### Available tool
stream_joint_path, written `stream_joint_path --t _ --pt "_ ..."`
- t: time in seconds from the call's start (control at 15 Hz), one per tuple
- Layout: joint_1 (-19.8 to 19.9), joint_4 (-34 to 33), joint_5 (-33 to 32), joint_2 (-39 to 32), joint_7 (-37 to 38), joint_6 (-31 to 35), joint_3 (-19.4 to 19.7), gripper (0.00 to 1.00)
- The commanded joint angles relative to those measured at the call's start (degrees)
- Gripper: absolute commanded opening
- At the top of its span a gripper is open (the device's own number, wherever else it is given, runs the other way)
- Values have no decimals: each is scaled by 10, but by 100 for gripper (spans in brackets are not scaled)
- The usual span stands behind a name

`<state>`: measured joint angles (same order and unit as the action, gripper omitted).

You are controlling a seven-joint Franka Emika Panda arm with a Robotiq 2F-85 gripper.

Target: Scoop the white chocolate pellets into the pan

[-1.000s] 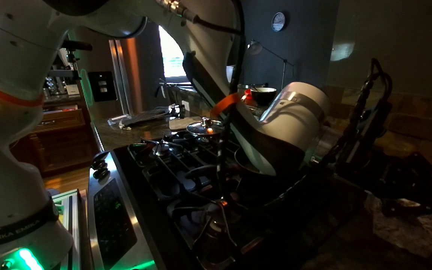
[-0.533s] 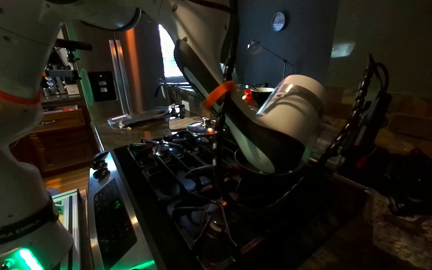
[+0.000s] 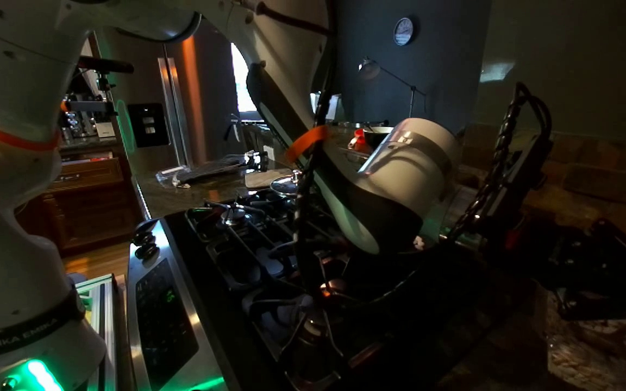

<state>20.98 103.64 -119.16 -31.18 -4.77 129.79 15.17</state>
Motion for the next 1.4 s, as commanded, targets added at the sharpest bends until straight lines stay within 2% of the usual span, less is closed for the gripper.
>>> stream_joint_path --t 0.0,0.53,1.33 --pt "-3 33 7 16 59 -21 -12 1" --pt "0 51 -18 37 170 -14 -21 1" --pt "3 32 -21 -7 229 -27 -29 1"
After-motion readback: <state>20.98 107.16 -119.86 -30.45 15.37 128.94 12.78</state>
